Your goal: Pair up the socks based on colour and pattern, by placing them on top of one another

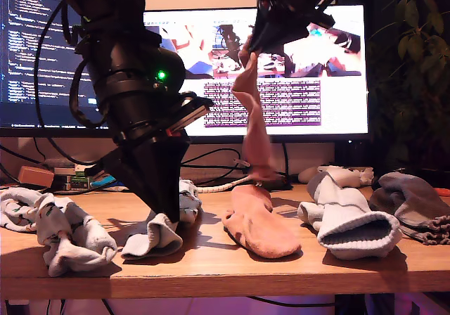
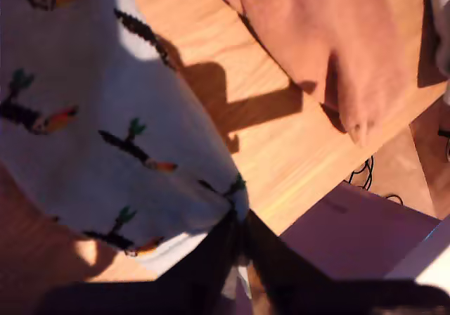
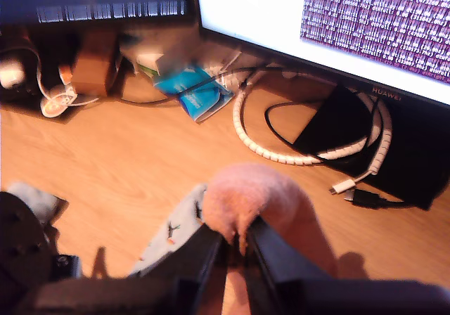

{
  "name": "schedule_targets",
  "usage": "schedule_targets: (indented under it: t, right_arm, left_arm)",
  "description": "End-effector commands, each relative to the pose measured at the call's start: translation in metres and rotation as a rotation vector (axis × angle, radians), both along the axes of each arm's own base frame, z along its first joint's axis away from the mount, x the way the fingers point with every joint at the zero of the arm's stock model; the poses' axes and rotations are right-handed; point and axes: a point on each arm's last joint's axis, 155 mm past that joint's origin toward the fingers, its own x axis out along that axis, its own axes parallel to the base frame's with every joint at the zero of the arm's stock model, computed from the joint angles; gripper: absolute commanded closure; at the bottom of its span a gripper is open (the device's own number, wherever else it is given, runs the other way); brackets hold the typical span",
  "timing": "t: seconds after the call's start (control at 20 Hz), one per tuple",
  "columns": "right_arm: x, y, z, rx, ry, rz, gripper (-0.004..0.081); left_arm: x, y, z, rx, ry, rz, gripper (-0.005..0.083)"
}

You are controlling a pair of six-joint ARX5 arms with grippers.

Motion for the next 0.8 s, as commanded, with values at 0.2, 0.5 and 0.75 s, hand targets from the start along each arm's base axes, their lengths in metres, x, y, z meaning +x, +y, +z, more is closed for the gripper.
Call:
schedule_targets:
  t: [0.2, 0.5, 0.75]
  right_arm:
    - [-0.006, 0.010, -0.009, 0.025, 0.061, 0.003, 0.0783]
    - [-0.042, 0.015, -0.094, -0.100, 0.313, 0.051, 0.0783]
    - [-0.081, 0.019, -0.119, -0.166, 0.453, 0.106, 0.0783]
  left_arm:
    - [-0.010, -0.001, -0.013, 0.022, 0.044, -0.003, 0.0797]
    - [-0.011, -0.004, -0.012, 0.020, 0.040, -0.011, 0.0797]
    - [-0.011, -0.004, -0.012, 0.019, 0.038, -0.011, 0.0797]
